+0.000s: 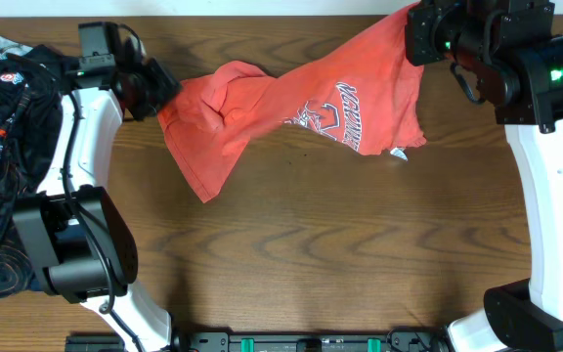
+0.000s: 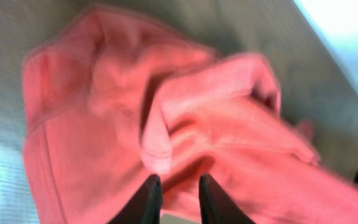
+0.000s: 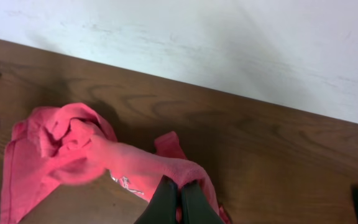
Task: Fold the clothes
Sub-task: 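Lift the shirt with the right gripper toward the back right, then grasp another edge of the red t-shirt with the left gripper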
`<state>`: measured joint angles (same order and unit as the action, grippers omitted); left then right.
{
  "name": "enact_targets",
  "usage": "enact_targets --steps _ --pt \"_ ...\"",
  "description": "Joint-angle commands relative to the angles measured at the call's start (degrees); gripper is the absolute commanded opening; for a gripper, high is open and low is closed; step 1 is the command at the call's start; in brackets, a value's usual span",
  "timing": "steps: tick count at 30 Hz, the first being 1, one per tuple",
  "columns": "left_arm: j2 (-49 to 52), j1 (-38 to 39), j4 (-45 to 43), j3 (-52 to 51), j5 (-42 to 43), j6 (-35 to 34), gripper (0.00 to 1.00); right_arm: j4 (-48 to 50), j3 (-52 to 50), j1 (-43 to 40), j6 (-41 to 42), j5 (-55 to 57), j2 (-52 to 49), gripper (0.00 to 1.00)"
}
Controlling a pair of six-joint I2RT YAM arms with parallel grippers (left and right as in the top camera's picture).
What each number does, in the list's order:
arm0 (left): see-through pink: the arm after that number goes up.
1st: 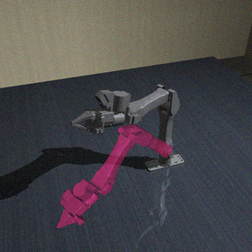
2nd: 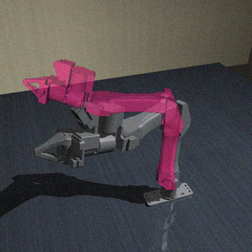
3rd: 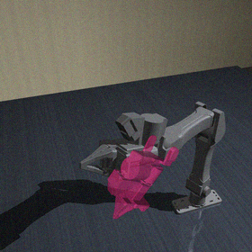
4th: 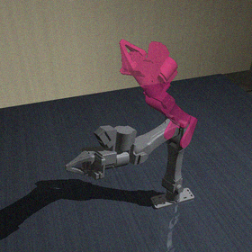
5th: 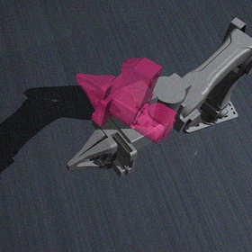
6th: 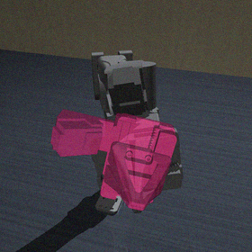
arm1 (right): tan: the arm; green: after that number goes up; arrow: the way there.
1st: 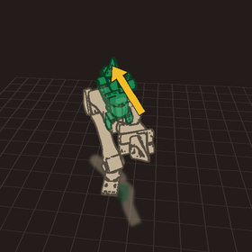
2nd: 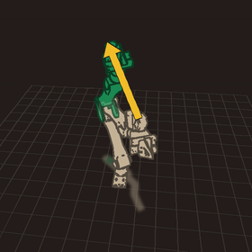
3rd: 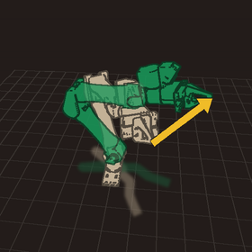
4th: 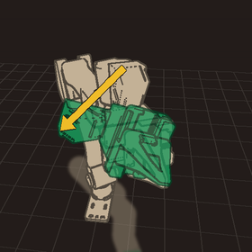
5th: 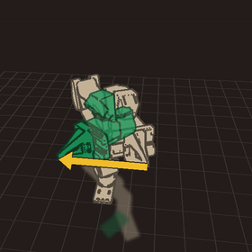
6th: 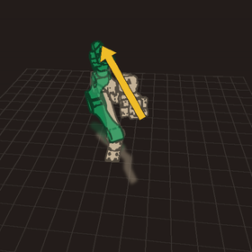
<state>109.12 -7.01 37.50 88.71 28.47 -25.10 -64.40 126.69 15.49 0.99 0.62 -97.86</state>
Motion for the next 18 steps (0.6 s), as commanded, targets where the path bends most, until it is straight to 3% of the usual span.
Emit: enact_targets --steps 1,6,11,18 --pt "0.2 3.5 4.9 0.7 3.1 4.1 0.29 0.1 1.6 -0.9 -0.9 0.0 0.3 0.01" --pt "0.2 9.7 16.0 -0.6 0.0 4.9 0.29 0.1 1.6 -1.8 -0.9 0.0 0.3 0.01" --pt "0.0 10.6 14.8 -6.4 0.0 3.4 0.42 -1.0 1.6 -5.2 -0.9 -0.6 0.3 0.01" --pt "-4.8 10.6 11.4 -15.6 -8.5 1.1 0.43 -3.6 1.5 -11.0 -2.3 -4.9 0.2 0.01"
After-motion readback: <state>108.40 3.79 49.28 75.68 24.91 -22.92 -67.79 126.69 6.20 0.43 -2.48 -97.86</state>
